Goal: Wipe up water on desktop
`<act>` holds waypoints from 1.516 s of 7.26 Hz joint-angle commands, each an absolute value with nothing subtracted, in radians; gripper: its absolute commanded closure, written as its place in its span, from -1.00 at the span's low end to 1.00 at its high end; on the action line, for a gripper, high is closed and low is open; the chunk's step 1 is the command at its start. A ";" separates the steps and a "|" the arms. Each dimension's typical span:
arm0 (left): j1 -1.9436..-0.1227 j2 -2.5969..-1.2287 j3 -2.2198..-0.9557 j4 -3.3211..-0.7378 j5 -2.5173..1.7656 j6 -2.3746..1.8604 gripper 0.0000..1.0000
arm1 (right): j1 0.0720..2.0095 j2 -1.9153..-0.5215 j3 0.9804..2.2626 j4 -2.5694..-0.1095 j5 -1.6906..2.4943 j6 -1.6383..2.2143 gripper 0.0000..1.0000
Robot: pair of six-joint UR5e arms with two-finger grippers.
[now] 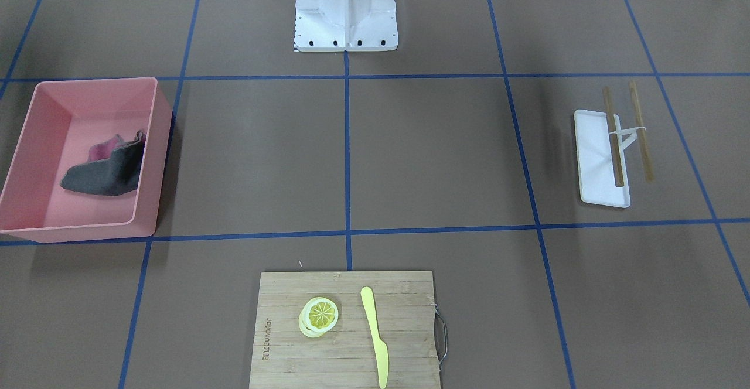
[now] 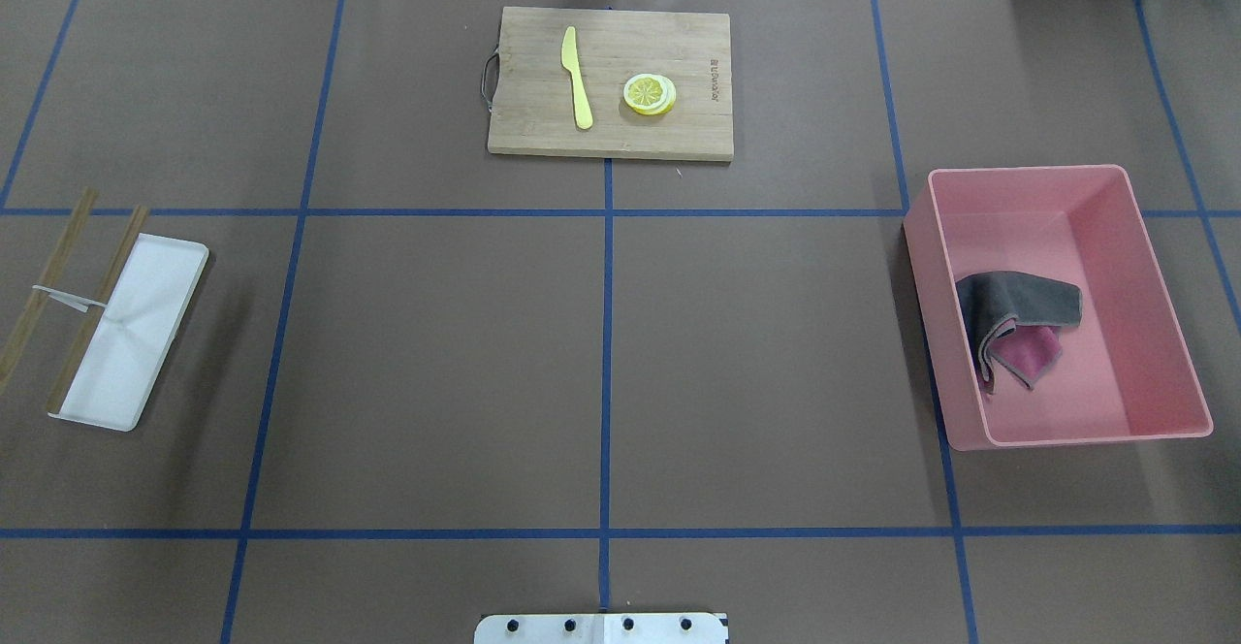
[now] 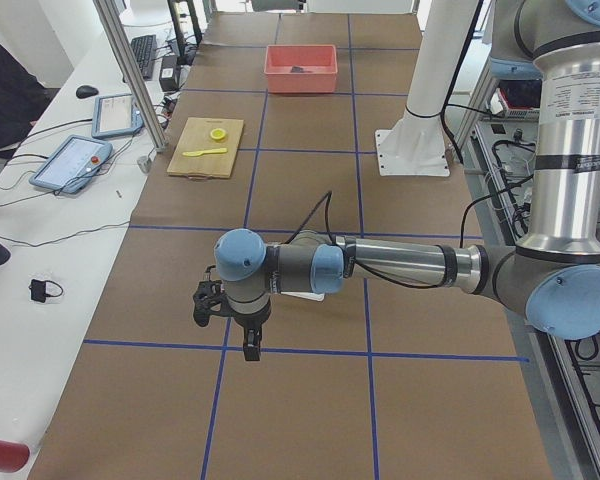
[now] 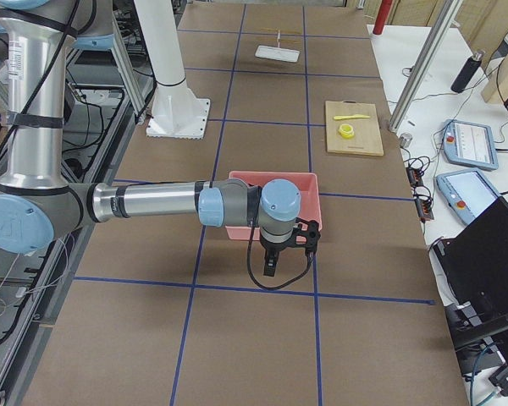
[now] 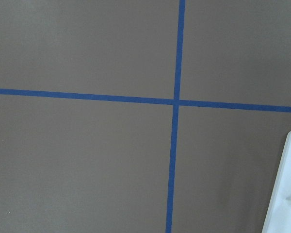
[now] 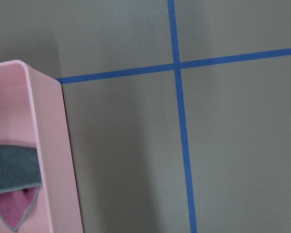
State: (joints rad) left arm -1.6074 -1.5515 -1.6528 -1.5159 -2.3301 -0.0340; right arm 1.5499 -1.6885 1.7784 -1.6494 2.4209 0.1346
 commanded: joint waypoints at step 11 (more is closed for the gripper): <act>-1.608 -1.549 -1.649 -1.523 -2.330 -0.025 -0.97 | 1.565 -1.674 1.759 -1.694 2.393 0.081 -1.00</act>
State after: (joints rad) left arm -1.6076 -1.5493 -1.6491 -1.5225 -2.3301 -0.0257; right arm 1.5646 -1.6736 1.7598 -1.6944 2.3956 0.0813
